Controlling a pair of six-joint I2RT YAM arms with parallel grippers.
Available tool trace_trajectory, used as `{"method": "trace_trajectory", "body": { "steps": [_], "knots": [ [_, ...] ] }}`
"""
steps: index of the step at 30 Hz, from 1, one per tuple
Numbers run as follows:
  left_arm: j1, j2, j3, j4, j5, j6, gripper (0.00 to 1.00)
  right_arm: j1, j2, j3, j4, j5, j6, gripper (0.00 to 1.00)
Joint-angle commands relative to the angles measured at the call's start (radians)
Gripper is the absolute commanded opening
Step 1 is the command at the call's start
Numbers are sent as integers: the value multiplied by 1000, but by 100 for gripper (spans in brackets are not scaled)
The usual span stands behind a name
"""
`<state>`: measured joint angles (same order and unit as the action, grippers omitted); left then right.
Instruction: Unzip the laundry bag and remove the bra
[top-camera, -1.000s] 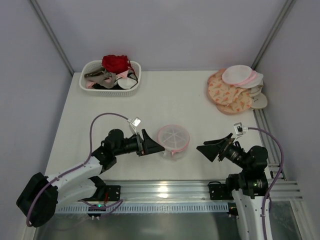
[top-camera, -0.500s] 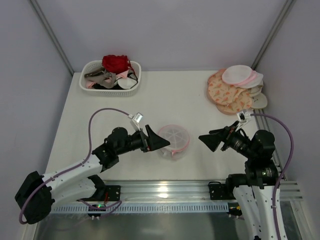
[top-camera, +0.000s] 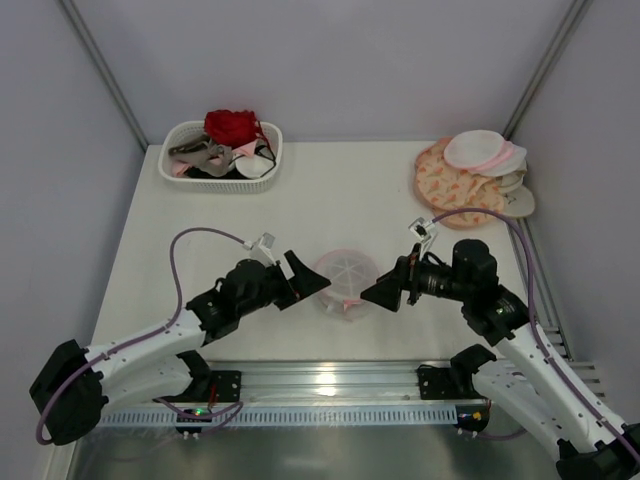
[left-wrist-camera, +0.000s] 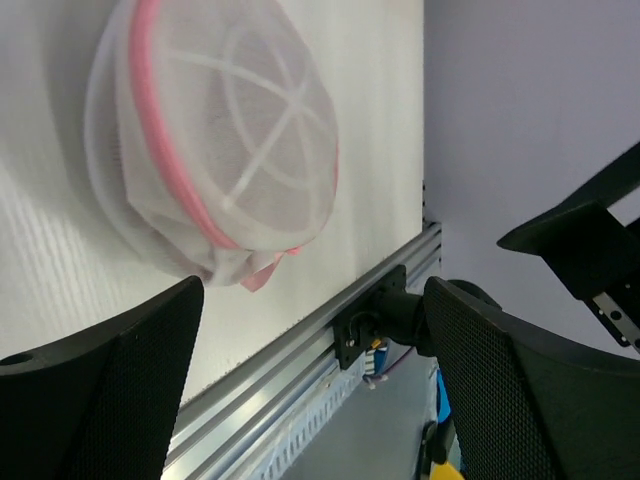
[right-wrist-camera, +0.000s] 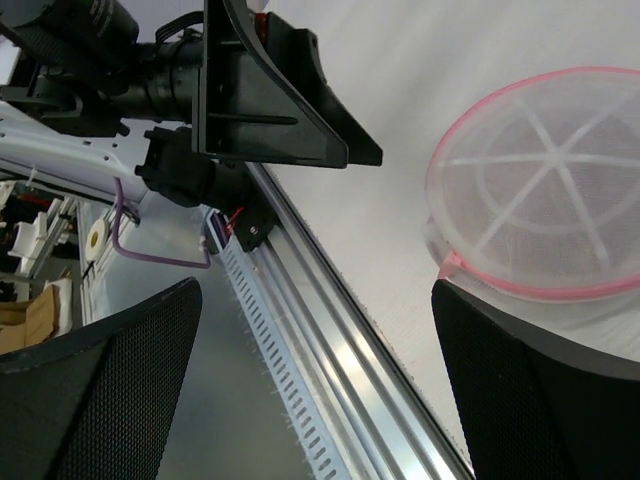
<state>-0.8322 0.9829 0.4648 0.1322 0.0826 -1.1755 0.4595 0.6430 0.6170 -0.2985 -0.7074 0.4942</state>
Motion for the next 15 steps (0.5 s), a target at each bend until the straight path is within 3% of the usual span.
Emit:
{"method": "trace_trajectory", "body": {
  "steps": [1, 6, 15],
  "knots": [
    [-28, -33, -26, -97, -168, -88, 91, 30, -3, 18, 43, 149, -16, 99],
    [-77, 46, -66, -41, -219, -231, 87, 96, -45, 7, -56, 538, 4, 99],
    [-134, 238, 9, 109, -251, -283, 85, 237, -2, -11, -99, 703, 18, 99]
  ]
}}
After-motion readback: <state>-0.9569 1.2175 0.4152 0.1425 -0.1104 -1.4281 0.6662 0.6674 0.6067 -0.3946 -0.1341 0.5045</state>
